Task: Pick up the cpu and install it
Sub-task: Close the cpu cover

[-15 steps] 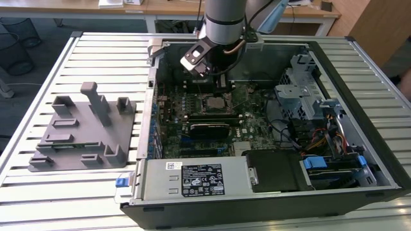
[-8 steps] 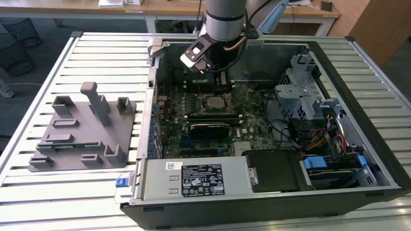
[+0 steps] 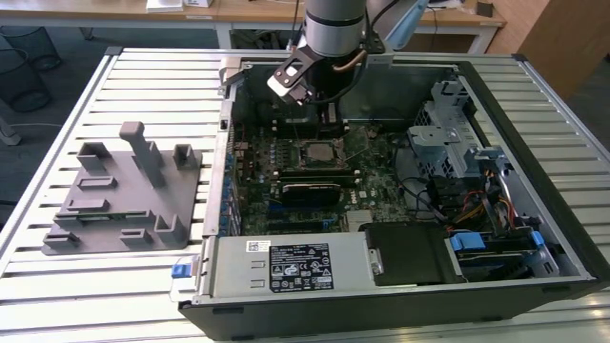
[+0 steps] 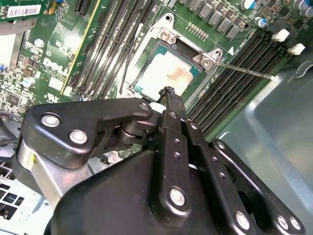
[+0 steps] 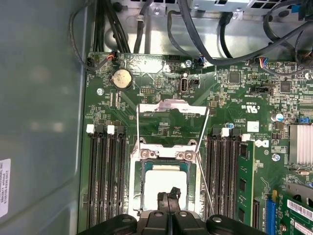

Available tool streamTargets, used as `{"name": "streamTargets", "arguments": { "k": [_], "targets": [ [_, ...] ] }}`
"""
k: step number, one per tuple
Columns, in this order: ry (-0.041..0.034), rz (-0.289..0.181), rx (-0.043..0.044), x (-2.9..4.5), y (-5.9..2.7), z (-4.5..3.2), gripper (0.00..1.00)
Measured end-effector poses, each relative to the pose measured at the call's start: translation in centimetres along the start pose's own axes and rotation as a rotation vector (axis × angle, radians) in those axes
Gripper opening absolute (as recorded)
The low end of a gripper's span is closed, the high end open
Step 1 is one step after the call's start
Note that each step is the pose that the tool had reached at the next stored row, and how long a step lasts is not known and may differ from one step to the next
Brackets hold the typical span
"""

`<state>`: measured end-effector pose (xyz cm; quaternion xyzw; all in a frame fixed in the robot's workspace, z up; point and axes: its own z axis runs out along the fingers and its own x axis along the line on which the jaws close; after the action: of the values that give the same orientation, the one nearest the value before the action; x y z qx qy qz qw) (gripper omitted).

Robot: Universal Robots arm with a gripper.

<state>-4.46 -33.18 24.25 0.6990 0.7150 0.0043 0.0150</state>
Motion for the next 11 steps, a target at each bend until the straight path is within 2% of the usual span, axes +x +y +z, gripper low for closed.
{"name": "streamTargets", "arguments": {
  "k": [11],
  "targets": [
    [0.0001, 0.000, -0.0001, 0.00, 0.02, -0.72, 0.11]
  ]
}}
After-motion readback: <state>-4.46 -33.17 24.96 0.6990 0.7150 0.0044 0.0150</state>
